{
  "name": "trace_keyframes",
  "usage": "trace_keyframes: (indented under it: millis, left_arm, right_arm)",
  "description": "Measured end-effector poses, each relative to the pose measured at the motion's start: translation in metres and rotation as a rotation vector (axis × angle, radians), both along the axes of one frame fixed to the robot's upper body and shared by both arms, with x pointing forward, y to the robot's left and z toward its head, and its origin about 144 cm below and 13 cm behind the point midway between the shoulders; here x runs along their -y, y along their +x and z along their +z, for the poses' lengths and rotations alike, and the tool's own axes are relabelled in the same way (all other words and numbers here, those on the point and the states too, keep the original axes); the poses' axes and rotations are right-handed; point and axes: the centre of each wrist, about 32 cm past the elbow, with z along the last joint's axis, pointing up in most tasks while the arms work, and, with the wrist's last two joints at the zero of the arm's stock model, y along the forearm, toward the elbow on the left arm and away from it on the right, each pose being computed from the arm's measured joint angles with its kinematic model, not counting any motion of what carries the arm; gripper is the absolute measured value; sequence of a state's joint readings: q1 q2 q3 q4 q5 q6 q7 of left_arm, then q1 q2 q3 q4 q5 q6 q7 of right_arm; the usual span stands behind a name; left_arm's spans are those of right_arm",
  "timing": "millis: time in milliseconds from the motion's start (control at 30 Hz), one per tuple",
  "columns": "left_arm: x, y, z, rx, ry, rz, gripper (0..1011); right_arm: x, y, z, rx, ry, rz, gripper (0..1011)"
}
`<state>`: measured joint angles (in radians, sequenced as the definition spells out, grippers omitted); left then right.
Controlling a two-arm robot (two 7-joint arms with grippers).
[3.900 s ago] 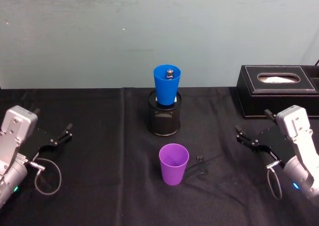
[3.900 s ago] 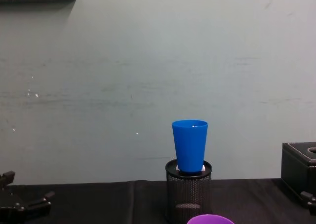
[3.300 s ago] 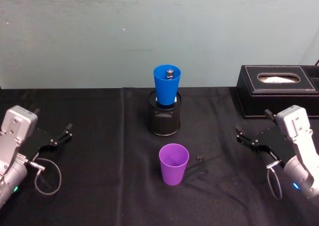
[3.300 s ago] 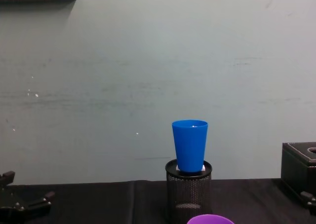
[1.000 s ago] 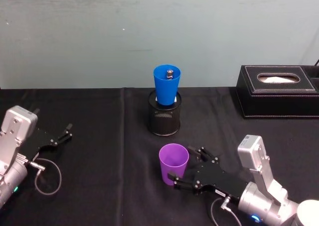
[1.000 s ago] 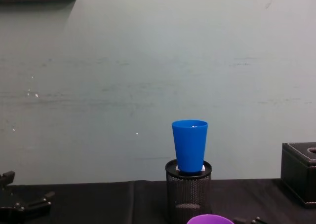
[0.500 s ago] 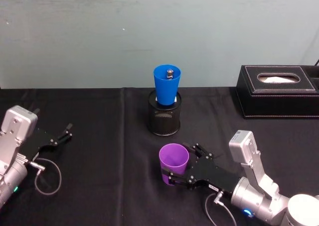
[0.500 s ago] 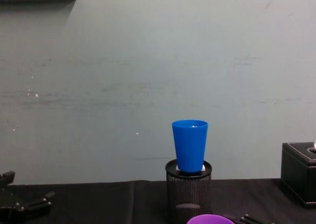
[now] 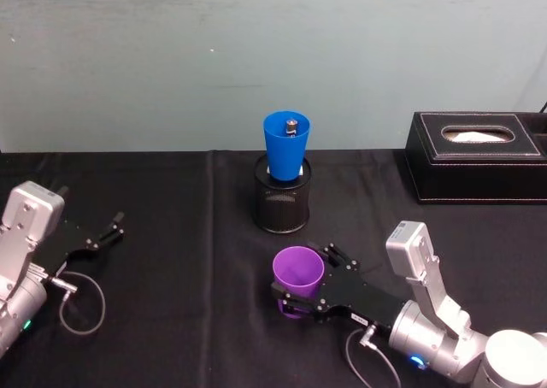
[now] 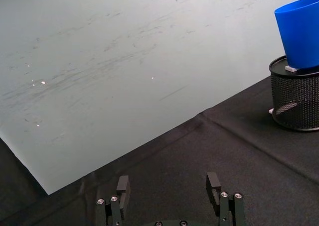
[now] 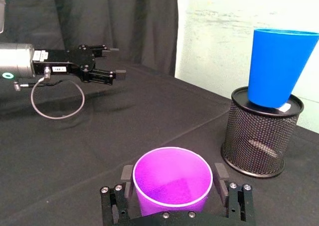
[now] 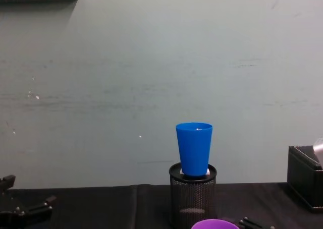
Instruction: Pick up one cup with a gripper and tap it against the other cup.
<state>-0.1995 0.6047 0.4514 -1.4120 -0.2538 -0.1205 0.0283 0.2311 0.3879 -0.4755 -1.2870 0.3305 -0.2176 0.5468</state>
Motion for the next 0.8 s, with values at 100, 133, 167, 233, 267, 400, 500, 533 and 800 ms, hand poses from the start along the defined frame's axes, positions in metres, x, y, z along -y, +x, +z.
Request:
trace_keyframes:
  millis: [100,133,167,233,267,400,500,533,800]
  left_arm:
    - [0.0000,0.0000,0.0000,0.000,0.000,0.000,1000]
    - [0.0000,0.0000,0.0000,0.000,0.000,0.000,1000]
    - [0.0000,0.0000,0.0000,0.000,0.000,0.000,1000]
    - [0.0000,0.0000,0.0000,0.000,0.000,0.000,1000]
    - [0.0000,0.0000,0.0000,0.000,0.000,0.000,1000]
    - [0.0000,0.0000,0.0000,0.000,0.000,0.000,1000]
    - [0.0000,0.0000,0.0000,0.000,0.000,0.000,1000]
    - [0.0000,0.0000,0.0000,0.000,0.000,0.000,1000]
    - [0.0000,0.0000,0.0000,0.000,0.000,0.000,1000]
  right_arm:
    - [-0.0009,0.0005,-0.0002,0.003,0.006,0.001,1004]
    - [-0.0009,0.0006,-0.0003,0.003,0.007,0.000,1004]
    - [-0.0010,0.0007,-0.0004,0.003,0.008,-0.001,1004]
    - [-0.0016,0.0007,-0.0012,-0.002,0.012,-0.005,1004]
    - [-0.0018,0.0007,-0.0015,-0.004,0.013,-0.007,1004]
    - [-0.0032,0.0001,-0.0033,-0.015,0.022,-0.013,1004]
    - [-0.0032,0.0000,-0.0035,-0.015,0.021,-0.014,1004]
    - [-0.0032,0.0000,-0.0034,-0.015,0.021,-0.013,1004]
    - [-0.0030,0.0000,-0.0032,-0.015,0.020,-0.013,1004]
